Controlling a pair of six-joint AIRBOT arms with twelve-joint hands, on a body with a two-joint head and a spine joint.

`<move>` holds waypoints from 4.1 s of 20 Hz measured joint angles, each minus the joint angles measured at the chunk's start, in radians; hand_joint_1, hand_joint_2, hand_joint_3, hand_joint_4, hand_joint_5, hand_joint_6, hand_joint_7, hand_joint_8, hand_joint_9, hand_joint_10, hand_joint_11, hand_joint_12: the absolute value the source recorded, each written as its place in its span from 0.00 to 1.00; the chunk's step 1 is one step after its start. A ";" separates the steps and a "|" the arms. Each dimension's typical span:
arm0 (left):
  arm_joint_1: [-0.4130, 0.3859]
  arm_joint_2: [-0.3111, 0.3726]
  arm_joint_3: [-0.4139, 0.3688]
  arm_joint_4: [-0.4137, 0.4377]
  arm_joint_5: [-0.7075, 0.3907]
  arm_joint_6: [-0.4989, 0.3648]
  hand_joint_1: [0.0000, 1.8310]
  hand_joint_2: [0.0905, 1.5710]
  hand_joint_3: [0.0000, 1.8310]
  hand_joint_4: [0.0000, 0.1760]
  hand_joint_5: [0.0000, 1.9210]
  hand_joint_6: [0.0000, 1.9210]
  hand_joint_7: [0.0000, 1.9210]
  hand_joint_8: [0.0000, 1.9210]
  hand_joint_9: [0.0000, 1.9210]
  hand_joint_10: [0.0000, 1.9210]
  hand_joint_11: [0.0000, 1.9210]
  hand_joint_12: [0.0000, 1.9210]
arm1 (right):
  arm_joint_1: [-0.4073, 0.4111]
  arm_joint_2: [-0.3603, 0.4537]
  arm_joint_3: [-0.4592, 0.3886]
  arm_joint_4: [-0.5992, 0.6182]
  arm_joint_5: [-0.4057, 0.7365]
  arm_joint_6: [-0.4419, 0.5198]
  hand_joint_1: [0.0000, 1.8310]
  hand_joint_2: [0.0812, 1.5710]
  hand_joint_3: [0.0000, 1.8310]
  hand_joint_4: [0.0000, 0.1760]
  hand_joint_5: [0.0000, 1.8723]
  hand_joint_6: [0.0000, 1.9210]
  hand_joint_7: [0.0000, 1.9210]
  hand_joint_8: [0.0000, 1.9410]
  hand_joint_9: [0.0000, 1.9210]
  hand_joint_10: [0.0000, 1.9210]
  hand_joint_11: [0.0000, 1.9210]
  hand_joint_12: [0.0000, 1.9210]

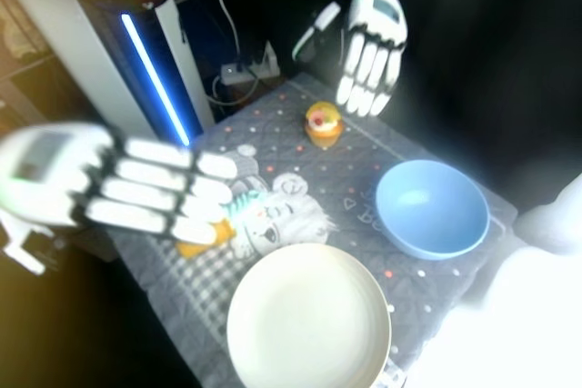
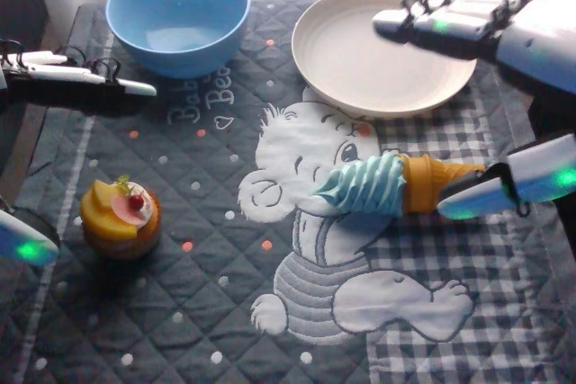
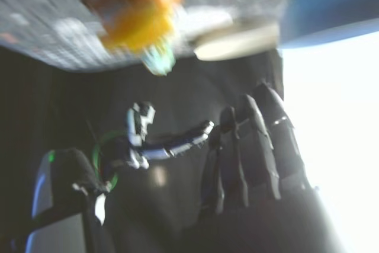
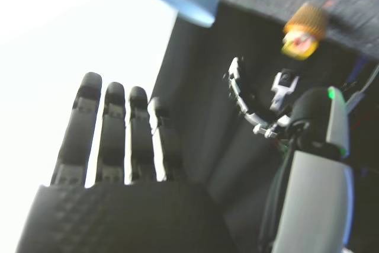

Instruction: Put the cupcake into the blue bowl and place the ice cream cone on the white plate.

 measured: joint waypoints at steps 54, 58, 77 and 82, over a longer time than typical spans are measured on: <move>-0.155 -0.174 0.134 0.631 0.138 -0.484 0.58 0.52 0.00 0.00 0.35 0.01 0.38 0.01 0.39 0.02 0.19 0.48 | -0.104 -0.200 0.135 0.042 -0.103 0.197 0.60 0.69 0.00 0.00 0.40 0.01 0.48 0.01 0.52 0.02 0.33 0.43; -0.156 -0.186 0.142 0.641 0.150 -0.488 0.76 0.64 0.00 0.00 0.53 0.36 0.57 0.34 0.59 0.47 0.48 0.53 | -0.104 -0.200 0.143 0.056 -0.076 0.200 0.69 0.68 0.00 0.00 0.47 0.51 0.60 0.42 0.74 0.04 0.53 0.53; -0.213 -0.090 0.087 0.292 0.129 -0.164 0.70 0.62 0.00 0.08 0.63 0.31 0.67 0.25 0.65 0.32 0.51 0.69 | -0.108 -0.108 0.027 0.153 0.161 0.087 0.69 0.69 0.00 0.00 0.48 0.46 0.58 0.49 0.64 0.34 0.52 0.72; -0.287 -0.060 0.087 0.045 0.056 0.060 0.71 0.63 0.00 0.00 0.63 0.19 0.65 0.41 0.69 0.36 0.60 0.66 | -0.082 -0.033 0.014 0.248 0.336 -0.016 0.69 0.70 0.00 0.00 0.46 0.51 0.57 0.52 0.61 0.35 0.51 0.66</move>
